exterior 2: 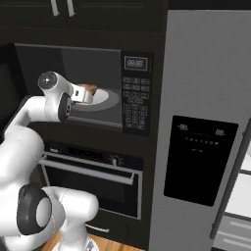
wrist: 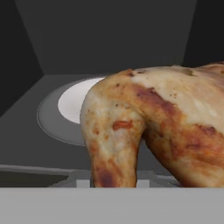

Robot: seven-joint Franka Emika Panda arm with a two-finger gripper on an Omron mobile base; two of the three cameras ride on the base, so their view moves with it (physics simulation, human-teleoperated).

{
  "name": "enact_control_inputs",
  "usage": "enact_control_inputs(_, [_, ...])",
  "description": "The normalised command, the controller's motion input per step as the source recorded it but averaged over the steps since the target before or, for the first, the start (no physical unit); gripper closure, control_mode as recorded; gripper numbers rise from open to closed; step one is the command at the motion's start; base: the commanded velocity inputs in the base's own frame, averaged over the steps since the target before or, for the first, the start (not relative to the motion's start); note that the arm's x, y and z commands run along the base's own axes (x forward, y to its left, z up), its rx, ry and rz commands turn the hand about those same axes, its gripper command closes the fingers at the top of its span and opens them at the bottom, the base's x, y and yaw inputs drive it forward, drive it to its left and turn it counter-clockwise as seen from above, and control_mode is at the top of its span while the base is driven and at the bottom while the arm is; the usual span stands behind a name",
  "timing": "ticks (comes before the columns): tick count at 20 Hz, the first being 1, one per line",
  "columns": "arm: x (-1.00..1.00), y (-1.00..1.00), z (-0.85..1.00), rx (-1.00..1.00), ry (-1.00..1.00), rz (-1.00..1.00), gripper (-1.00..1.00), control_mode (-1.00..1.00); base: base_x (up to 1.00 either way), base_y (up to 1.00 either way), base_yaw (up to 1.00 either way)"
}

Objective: Transport the chicken drumstick from the fridge to the microwave and turn on the microwave.

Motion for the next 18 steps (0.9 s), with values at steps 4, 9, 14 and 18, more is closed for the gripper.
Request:
enact_control_inputs(4, [0.45, 0.0, 0.0, 0.0, 0.08, -0.01, 1.0, -1.0, 0.0, 0.0, 0.0])
enact_control_inputs(9, [0.38, 0.0, 0.0, 0.0, 0.11, -0.04, 1.0, -1.0, 0.0, 0.0, 0.0])
enact_control_inputs(14, [0.38, 0.0, -0.14, 0.0, 0.07, -0.01, 1.0, -1.0, 0.0, 0.0, 0.0])
enact_control_inputs(18, [0.39, 0.0, -0.28, 0.0, 0.01, 0.0, 1.0, -1.0, 0.0, 0.0, 0.0])
